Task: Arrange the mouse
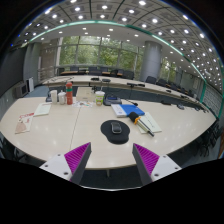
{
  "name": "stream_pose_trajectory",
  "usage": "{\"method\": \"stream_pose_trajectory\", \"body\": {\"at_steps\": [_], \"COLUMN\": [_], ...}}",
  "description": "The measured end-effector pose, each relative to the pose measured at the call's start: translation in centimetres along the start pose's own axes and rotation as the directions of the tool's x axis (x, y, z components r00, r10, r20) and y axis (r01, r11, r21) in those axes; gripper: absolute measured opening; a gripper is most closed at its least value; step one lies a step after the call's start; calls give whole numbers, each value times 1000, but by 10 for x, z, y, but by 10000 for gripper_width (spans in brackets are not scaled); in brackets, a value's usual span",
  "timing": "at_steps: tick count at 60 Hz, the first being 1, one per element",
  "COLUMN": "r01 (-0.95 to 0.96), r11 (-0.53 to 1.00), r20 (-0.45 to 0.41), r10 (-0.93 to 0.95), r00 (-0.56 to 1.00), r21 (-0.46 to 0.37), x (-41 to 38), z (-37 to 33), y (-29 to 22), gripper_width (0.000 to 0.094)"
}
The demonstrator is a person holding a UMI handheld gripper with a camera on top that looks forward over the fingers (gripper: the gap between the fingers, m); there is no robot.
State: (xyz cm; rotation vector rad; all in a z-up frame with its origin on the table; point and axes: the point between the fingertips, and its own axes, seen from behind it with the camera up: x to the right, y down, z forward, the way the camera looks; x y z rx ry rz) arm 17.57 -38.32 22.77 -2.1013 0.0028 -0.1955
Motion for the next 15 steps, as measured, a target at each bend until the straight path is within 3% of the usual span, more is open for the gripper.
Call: {"method": "stream_pose_trajectory", "body": {"at_steps": [15], "r01": [-19], "r11": [998], "r20": [-32], "r10": [21], "r00": [999], "r21": [63], "x": [11], "z": [-29], "y": [-9], "gripper_width": [853]}}
